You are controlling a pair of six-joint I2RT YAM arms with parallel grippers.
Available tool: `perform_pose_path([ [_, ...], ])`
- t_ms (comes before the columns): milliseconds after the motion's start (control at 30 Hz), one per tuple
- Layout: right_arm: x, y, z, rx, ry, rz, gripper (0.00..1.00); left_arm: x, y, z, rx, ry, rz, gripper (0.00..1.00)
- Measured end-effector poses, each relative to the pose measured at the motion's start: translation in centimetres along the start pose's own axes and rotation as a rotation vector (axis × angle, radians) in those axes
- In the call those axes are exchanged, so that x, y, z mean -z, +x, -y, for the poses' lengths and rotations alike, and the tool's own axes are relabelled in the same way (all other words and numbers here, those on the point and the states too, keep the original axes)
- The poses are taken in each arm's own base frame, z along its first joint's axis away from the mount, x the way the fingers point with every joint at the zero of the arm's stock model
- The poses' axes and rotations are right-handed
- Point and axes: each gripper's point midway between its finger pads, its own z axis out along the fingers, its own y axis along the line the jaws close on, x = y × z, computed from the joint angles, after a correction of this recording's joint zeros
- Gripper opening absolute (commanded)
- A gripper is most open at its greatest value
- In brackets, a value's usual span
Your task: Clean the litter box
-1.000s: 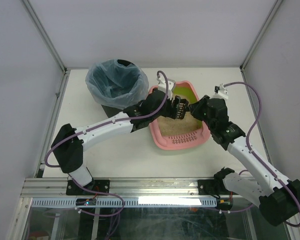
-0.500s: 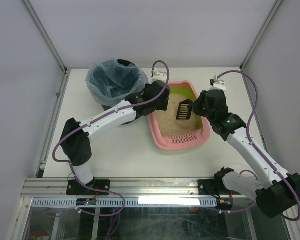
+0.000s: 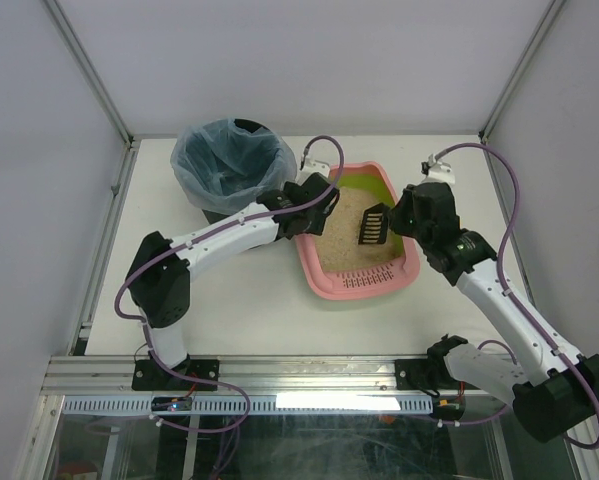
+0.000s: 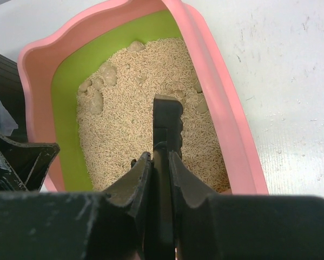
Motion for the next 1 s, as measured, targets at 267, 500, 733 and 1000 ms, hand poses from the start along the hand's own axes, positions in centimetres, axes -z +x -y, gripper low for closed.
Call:
perform_pose_path([
  [267, 0.1, 0.0, 0.4, 0.031, 0.014, -0.006, 0.0, -1.5, 1.3, 0.3, -0.028, -0.017, -0.02, 0.34],
  [500, -0.7, -1.2, -0.4, 0.096, 0.025, -0.033, 0.0, -1.6, 1.3, 0.0, -0.02, -0.026, -0.002, 0.28],
  [733, -2.0, -1.3, -0.9, 0.175, 0.064, -0.094, 0.0, -1.7, 1.2, -0.5, -0.003, -0.027, 0.017, 0.28],
  [1000, -3.5, -1.5, -2.0, 0.313, 0.156, -0.137, 0.0, -1.6, 1.1, -0.9, -0.003, 0.007, 0.014, 0.51],
])
